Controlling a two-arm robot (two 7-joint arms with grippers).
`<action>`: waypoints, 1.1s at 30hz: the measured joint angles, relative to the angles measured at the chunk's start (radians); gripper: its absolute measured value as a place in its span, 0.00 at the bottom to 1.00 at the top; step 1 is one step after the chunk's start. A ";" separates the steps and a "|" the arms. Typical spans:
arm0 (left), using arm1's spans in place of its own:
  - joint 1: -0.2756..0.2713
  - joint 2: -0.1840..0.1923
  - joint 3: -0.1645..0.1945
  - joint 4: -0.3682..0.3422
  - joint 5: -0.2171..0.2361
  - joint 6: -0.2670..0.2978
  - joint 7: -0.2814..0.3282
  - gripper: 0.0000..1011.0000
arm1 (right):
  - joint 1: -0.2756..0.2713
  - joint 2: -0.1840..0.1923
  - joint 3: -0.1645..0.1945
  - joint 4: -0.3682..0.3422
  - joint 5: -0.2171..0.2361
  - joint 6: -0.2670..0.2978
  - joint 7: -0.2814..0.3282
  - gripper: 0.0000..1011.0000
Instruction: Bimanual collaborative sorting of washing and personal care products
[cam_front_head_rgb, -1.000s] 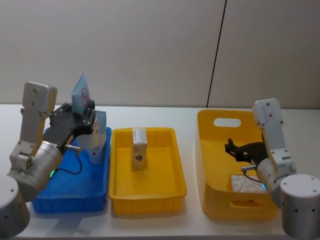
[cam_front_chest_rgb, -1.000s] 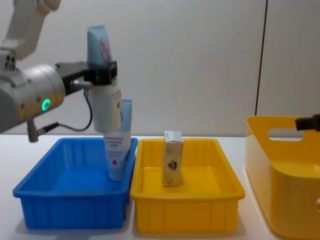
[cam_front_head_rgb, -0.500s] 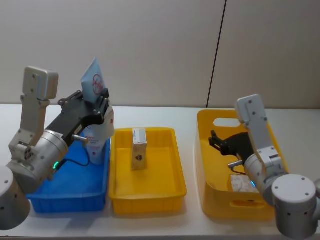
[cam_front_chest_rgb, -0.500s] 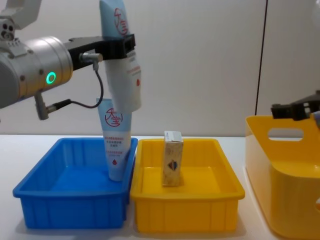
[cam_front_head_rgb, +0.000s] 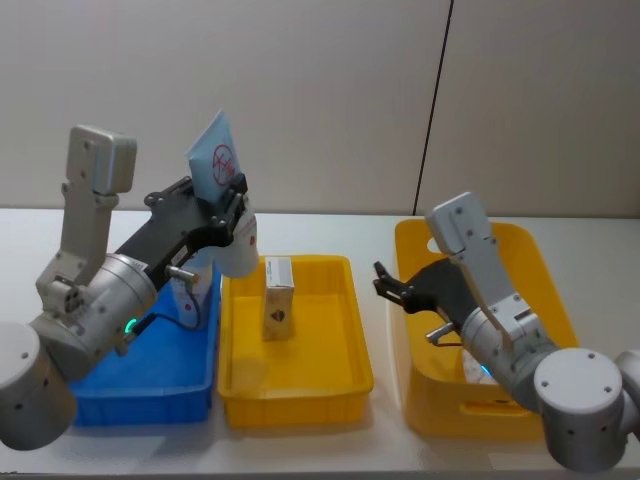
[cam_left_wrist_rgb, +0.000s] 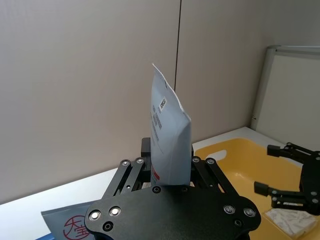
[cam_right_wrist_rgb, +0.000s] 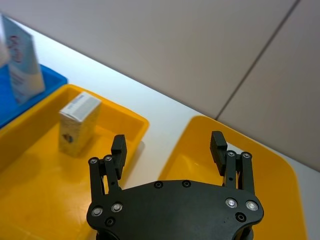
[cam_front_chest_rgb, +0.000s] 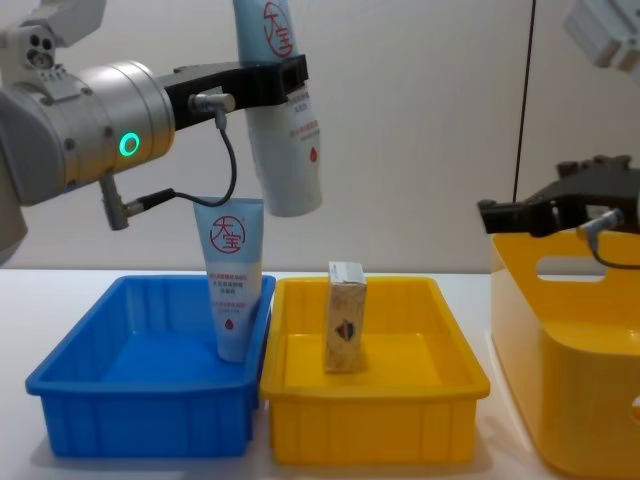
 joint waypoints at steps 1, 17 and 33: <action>-0.003 -0.001 0.003 0.004 -0.002 -0.001 -0.003 0.30 | 0.004 0.004 -0.007 0.002 0.000 -0.009 0.017 0.99; -0.021 -0.011 0.023 0.030 -0.011 -0.012 -0.014 0.30 | 0.063 0.043 -0.077 0.039 0.019 -0.090 0.211 0.99; -0.022 -0.020 0.027 0.039 -0.015 -0.015 -0.013 0.30 | 0.168 0.053 -0.159 0.116 0.060 -0.167 0.405 0.99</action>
